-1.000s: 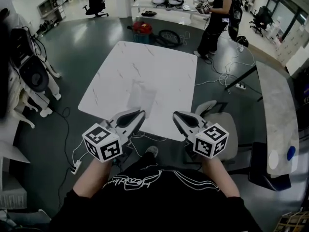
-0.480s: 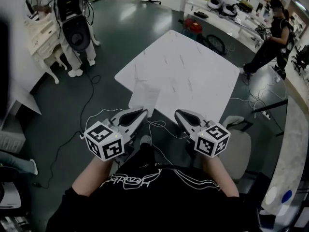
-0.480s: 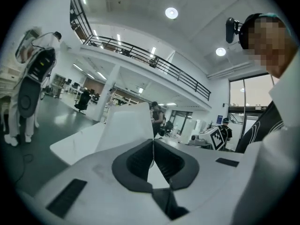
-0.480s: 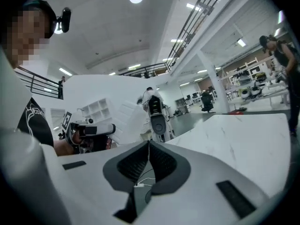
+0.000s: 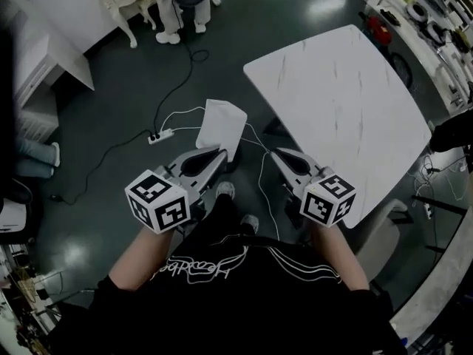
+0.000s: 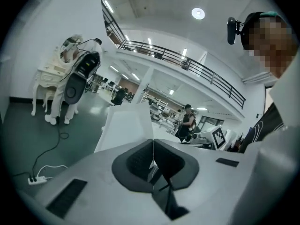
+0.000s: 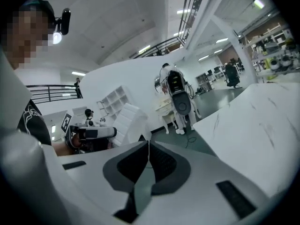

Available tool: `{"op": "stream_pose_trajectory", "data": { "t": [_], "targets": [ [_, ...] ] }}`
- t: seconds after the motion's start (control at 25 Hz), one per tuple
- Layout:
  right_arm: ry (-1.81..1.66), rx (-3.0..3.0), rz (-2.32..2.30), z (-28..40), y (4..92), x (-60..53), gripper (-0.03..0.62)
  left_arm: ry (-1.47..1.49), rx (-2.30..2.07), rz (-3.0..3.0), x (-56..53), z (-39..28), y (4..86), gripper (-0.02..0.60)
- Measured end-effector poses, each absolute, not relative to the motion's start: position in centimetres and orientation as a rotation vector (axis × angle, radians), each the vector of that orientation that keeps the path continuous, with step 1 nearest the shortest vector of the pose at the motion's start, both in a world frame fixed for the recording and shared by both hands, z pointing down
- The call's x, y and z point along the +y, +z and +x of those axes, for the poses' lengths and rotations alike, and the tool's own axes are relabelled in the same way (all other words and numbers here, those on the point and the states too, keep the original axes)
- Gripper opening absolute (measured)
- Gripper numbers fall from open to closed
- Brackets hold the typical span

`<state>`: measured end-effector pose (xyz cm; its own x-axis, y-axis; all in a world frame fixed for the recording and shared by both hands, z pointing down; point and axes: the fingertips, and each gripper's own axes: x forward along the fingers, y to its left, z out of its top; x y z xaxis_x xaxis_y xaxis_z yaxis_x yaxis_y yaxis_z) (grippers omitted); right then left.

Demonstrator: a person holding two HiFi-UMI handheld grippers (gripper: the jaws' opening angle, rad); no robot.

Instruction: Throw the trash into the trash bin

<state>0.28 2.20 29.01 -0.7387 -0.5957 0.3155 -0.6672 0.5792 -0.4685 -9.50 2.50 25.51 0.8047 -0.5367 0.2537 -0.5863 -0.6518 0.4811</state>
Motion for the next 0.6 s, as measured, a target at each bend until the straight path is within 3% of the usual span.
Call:
{"op": "stream_pose_trajectory", "data": {
  "t": [0.6],
  "targets": [
    [1.174, -2.436, 0.966, -3.6, 45.4, -6.2, 0.032, 0.251, -0.894, 2.107, -6.8, -14.8, 44.2, 0.006]
  ]
}}
